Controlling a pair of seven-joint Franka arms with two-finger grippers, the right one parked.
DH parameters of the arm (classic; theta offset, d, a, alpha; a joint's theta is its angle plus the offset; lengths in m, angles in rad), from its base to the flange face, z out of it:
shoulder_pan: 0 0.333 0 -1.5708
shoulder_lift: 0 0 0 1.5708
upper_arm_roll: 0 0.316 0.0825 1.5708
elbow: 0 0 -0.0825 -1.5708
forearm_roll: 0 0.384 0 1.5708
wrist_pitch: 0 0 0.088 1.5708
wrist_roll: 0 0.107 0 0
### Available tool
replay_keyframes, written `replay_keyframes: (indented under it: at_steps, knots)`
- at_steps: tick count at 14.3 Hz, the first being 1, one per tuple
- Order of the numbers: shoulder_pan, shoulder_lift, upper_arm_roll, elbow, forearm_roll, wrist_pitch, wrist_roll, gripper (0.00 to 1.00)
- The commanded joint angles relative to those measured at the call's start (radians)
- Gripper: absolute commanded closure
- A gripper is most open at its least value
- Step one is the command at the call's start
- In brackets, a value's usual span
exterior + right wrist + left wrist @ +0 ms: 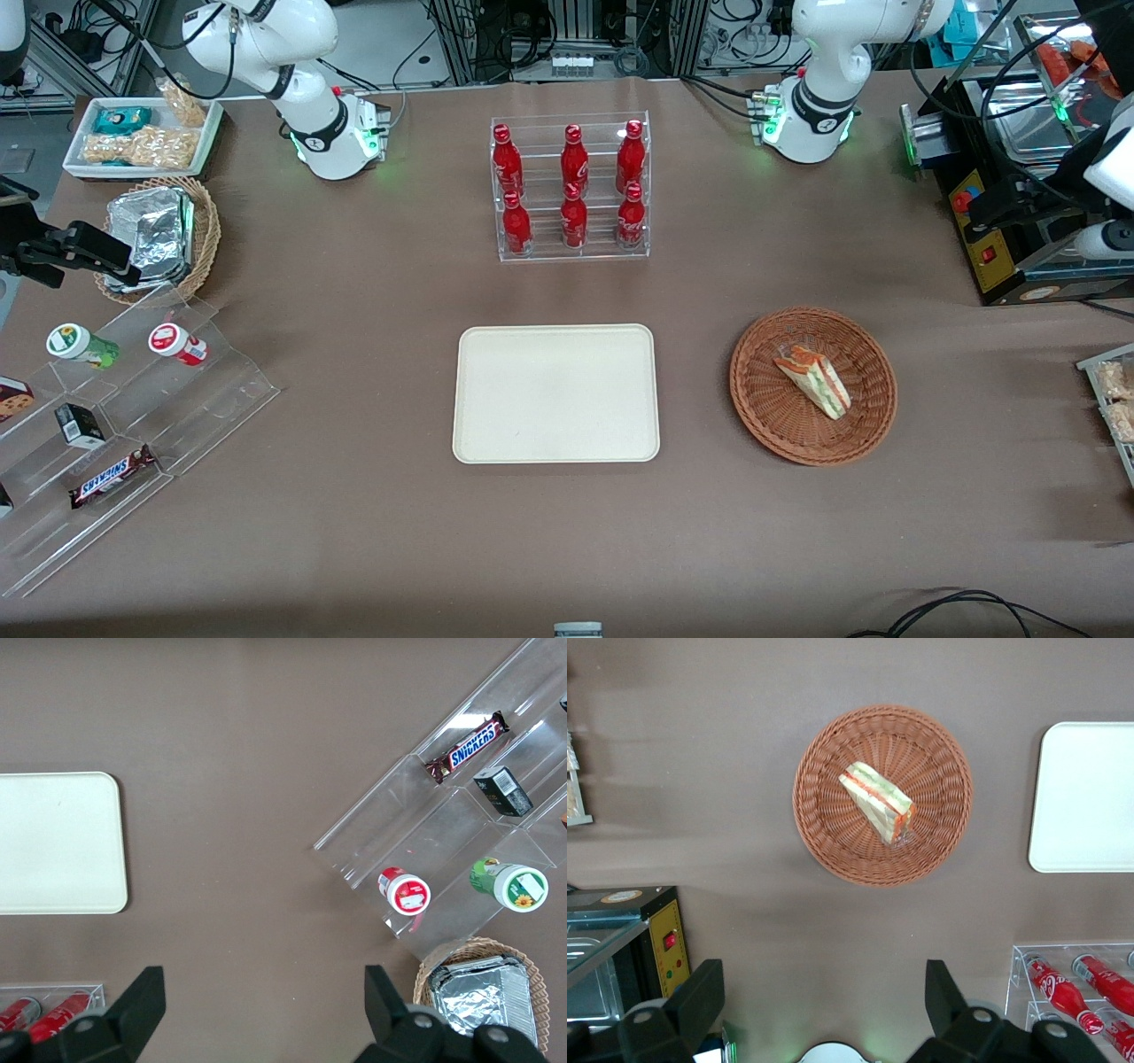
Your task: Place sandwich from basket to tray
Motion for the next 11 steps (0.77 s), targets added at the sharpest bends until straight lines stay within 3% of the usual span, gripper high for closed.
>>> replay_keyframes:
  at_steps: [1,4,11]
  knots:
    - [-0.005,-0.009,0.001,-0.049,0.003,0.007,-0.007,0.00]
    - [-0.022,0.017,-0.003,-0.152,0.008,0.097,-0.016,0.00]
    - [-0.123,0.039,-0.005,-0.647,0.097,0.765,-0.349,0.00]
